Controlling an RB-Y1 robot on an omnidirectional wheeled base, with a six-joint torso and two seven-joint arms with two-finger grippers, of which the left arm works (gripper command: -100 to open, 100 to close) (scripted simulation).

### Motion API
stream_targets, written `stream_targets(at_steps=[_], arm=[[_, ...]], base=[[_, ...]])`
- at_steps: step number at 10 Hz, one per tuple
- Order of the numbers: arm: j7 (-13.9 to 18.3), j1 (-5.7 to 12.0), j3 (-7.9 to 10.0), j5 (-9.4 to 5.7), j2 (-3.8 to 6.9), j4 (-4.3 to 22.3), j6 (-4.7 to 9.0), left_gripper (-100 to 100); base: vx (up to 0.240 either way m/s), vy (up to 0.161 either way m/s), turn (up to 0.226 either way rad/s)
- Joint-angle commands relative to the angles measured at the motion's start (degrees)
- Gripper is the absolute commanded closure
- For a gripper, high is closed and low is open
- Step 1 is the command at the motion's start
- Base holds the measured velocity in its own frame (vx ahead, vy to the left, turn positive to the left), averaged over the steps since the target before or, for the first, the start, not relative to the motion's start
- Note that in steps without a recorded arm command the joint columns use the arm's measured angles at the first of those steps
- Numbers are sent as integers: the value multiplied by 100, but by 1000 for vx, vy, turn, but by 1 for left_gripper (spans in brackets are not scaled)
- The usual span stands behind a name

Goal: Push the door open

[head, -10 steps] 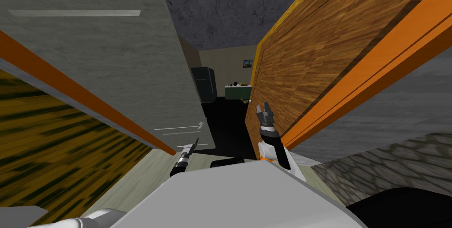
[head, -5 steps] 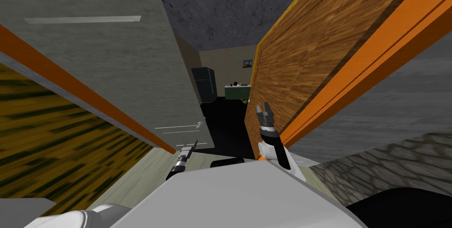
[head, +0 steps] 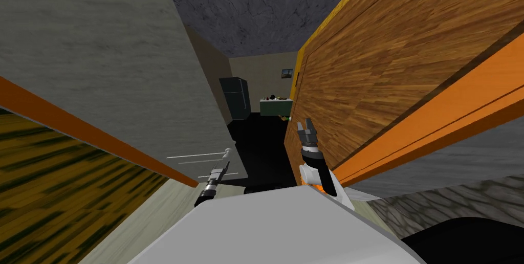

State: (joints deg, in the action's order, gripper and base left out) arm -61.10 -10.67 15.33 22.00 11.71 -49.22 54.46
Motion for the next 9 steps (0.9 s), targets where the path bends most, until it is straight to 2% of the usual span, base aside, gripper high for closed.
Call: stream_targets(at_steps=[1, 3, 4, 9], arm=[[-31, 37, 15, -9, -19, 15, -34, -100], [-39, 48, 20, -11, -24, 23, -38, -100], [-39, 48, 20, -11, -24, 23, -38, 100], [-39, 48, 20, -11, -24, 23, -38, 100]], base=[[194, -9, -29], [150, -23, -19], [-12, 5, 13], [-18, 5, -3]])
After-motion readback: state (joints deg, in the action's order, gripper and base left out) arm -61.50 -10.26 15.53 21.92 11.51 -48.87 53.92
